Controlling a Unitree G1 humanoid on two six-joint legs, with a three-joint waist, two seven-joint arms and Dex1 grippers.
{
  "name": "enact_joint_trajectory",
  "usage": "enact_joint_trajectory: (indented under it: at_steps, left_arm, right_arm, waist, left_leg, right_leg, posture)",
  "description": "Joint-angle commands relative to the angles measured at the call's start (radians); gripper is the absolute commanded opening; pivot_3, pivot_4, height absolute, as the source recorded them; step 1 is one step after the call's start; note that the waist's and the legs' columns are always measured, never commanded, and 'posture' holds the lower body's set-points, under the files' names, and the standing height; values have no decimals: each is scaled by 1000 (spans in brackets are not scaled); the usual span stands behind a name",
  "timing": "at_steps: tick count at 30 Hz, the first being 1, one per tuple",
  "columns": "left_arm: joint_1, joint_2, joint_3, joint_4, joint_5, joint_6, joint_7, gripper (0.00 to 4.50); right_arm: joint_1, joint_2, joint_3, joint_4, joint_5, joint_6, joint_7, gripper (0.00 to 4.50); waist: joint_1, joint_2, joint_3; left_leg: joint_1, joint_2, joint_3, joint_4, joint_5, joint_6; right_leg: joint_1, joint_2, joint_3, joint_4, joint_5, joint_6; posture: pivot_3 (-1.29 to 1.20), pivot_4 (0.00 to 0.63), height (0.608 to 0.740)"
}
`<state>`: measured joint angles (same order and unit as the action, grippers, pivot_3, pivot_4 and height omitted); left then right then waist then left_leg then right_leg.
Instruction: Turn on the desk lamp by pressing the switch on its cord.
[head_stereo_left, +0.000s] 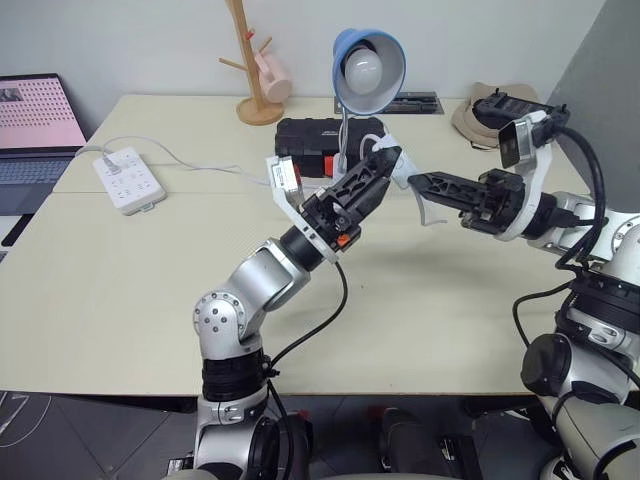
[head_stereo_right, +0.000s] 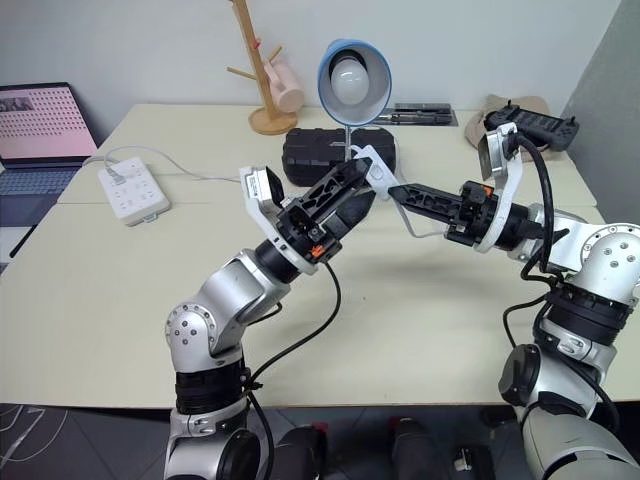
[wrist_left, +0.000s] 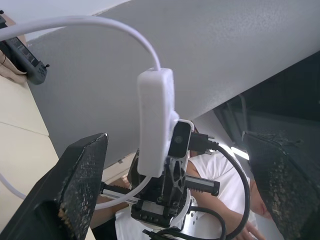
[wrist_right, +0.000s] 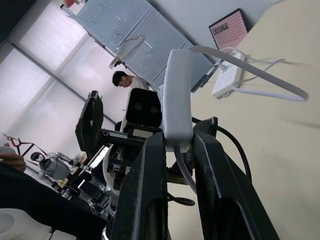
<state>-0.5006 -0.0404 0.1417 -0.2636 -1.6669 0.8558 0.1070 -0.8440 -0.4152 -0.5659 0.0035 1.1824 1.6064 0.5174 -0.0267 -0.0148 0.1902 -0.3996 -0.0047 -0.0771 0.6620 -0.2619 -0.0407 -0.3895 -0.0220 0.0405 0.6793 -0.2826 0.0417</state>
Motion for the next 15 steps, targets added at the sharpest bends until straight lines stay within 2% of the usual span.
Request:
enact_joint_trajectory:
  at_steps: [1,5,6,9,10,13,15]
  left_arm:
    - [-4,-2,-14,-8,-40,-34,2,4500]
    - [-16,1,-26,0,-42,-49,3,3849]
    - [-18,2,-29,0,-44,-55,5,3569]
    - [-25,4,-36,0,-49,-62,4,3332]
    - [-26,4,-40,1,-50,-63,6,3057]
    - [-30,10,-50,0,-52,-61,4,2802]
    - [-32,12,-52,1,-55,-64,4,2412]
  right_arm:
    - [6,-29,-4,-15,90,8,-25,377]
    - [8,-40,-1,-4,141,8,-53,377]
    - [11,-43,1,-5,155,8,-61,377]
    - [17,-46,6,-6,182,5,-82,377]
    - [20,-47,10,-8,194,2,-89,377]
    - [28,-45,23,-10,227,-10,-111,377]
    - [34,-46,34,-11,251,-21,-127,377]
  waist:
    - [0,0,0]
    - [0,0,0]
    - [0,0,0]
    - [0,0,0]
    - [0,0,0]
    - [0,0,0]
    - [0,0,0]
  left_leg:
    - [0,0,0,0,0,0]
    - [0,0,0,0,0,0]
    - [0,0,0,0,0,0]
    - [0,0,0,0,0,0]
    - [0,0,0,0,0,0]
    - [0,0,0,0,0,0]
    - [0,0,0,0,0,0]
  right_leg:
    - [0,0,0,0,0,0]
    - [0,0,0,0,0,0]
    - [0,0,0,0,0,0]
    - [0,0,0,0,0,0]
    - [0,0,0,0,0,0]
    - [0,0,0,-1,0,0]
    - [0,0,0,-1,0,0]
  posture:
    - [0,150,740]
    - [0,150,740]
    - [0,150,740]
    - [0,150,740]
    - [0,150,740]
    - [0,150,740]
    - [0,150,740]
